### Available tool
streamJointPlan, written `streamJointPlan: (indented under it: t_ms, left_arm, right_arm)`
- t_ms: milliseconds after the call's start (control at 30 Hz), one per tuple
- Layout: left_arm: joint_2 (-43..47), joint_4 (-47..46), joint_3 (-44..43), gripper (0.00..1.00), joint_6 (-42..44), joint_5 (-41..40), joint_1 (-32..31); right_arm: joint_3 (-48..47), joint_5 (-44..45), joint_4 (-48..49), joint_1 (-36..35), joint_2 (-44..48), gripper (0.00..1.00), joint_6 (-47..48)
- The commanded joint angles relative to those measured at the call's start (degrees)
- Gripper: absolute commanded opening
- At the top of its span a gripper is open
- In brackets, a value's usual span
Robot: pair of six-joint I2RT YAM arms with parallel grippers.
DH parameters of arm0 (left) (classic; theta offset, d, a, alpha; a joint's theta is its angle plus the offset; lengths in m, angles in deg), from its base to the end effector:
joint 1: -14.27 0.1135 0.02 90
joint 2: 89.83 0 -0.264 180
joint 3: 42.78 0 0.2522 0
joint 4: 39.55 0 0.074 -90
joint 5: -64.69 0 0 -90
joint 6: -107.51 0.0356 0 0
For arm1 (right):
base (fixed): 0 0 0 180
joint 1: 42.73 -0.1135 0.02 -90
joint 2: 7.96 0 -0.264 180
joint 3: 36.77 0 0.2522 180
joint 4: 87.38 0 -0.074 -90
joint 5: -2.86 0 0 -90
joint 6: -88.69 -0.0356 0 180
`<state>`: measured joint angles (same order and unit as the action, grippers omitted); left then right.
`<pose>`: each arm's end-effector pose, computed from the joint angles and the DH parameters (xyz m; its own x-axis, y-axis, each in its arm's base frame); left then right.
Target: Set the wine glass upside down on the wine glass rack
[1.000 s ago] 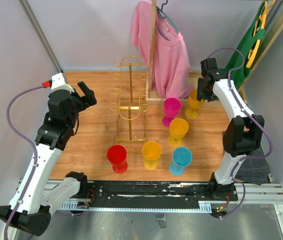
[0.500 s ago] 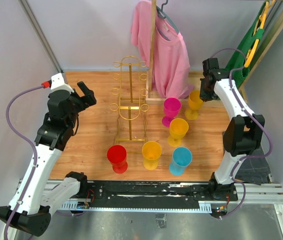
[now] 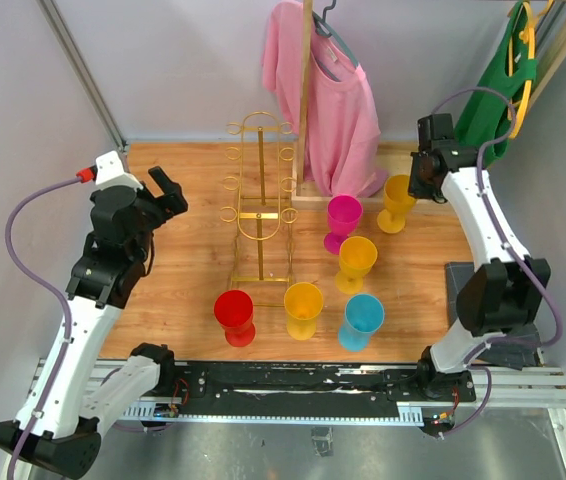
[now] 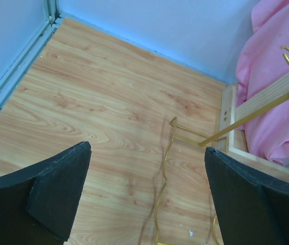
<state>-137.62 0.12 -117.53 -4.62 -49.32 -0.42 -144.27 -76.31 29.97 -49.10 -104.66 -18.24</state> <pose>0.1694 -0.0294 0.3999 -0.1398 -0.3191 -0.9374 -0.2213 0.9328 -0.2845 0.3643 0.0339 0.3373 -0.7458 0.2045 -0.6340 0.2337 0.9715 0.0385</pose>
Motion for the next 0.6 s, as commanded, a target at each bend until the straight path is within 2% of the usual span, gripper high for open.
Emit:
streamJointPlan:
  t_ms: [0,333,567]
  left_arm:
    - [0.0,0.5,-1.3,0.99,0.4,-0.2,0.4]
    - [-1.7,4.0,-2.8,0.99,-1.7,1.8,0.4]
    - [-1.2,3.2,-4.1,0.99,-2.9,2.0,0.4]
  right_arm:
    - [1.5,3.2,-1.7,-1.5,7.9,0.01,-1.5]
    - [0.6,8.4,-4.8,-5.6,21.2,0.01,-0.7]
    - [-4.9,18.9,-0.4,-15.1,27.1,0.01,3.4]
